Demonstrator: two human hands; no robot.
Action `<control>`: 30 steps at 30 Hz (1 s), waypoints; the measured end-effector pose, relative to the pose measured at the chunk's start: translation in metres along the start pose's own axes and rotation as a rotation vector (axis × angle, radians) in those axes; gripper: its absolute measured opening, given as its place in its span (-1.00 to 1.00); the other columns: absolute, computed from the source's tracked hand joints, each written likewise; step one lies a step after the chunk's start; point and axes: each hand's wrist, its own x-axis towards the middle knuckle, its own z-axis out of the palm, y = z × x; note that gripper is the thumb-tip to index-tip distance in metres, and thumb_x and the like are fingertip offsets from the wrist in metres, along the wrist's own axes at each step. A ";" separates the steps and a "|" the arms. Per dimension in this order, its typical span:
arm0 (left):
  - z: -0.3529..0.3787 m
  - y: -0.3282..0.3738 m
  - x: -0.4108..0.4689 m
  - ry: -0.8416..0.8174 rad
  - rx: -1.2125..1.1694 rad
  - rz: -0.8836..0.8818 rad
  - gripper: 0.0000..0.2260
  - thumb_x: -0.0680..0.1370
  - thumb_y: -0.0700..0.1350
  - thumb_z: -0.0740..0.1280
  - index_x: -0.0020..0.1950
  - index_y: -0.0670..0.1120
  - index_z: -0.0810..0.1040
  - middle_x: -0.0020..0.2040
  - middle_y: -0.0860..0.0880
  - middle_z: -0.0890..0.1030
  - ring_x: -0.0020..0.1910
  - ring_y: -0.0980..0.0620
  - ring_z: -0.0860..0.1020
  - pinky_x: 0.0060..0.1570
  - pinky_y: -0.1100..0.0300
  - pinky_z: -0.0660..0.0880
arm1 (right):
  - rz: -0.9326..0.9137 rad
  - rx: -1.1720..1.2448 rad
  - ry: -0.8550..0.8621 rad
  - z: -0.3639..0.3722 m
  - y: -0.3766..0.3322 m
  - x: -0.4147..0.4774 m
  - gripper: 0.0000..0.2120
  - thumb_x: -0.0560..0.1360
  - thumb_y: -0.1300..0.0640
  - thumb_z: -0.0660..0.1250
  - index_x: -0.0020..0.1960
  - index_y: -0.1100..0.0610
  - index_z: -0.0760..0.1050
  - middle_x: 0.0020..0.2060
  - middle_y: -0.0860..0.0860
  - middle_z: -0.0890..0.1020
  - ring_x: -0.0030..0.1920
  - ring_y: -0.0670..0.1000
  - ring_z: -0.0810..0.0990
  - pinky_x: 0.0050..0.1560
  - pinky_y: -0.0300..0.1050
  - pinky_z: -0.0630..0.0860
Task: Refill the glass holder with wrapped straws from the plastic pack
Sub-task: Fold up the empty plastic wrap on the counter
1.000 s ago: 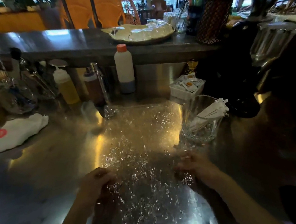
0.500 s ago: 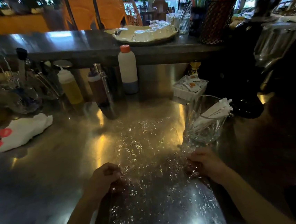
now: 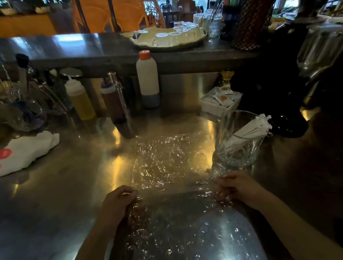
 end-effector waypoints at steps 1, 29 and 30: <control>-0.002 0.001 0.000 -0.022 -0.042 0.012 -0.89 0.45 -0.28 0.35 -0.26 -0.12 0.59 -0.37 -0.12 0.63 -0.44 -0.04 0.53 -0.45 0.30 0.45 | -0.028 -0.012 -0.005 -0.003 -0.002 -0.001 -0.89 0.39 0.36 0.34 -0.10 0.37 0.55 -0.28 0.24 0.59 -0.42 0.05 0.52 -0.44 -0.15 0.44; 0.010 0.061 -0.003 -0.051 -0.287 0.116 -0.92 0.48 -0.30 0.28 -0.22 -0.23 0.51 -0.46 -0.06 0.66 -0.49 0.03 0.63 -0.57 0.28 0.52 | -0.353 -0.023 -0.102 -0.020 -0.075 -0.016 -0.64 0.46 0.45 0.18 -0.23 0.12 0.66 -0.31 0.02 0.72 -0.32 -0.04 0.67 -0.38 -0.22 0.58; 0.010 0.065 -0.004 -0.040 -0.282 0.142 -0.91 0.49 -0.30 0.27 -0.22 -0.22 0.49 -0.44 -0.06 0.67 -0.47 0.03 0.64 -0.57 0.27 0.53 | -0.327 0.057 -0.109 -0.018 -0.075 -0.018 -0.69 0.48 0.40 0.19 -0.10 0.11 0.64 -0.26 0.04 0.71 -0.30 0.01 0.66 -0.34 -0.15 0.59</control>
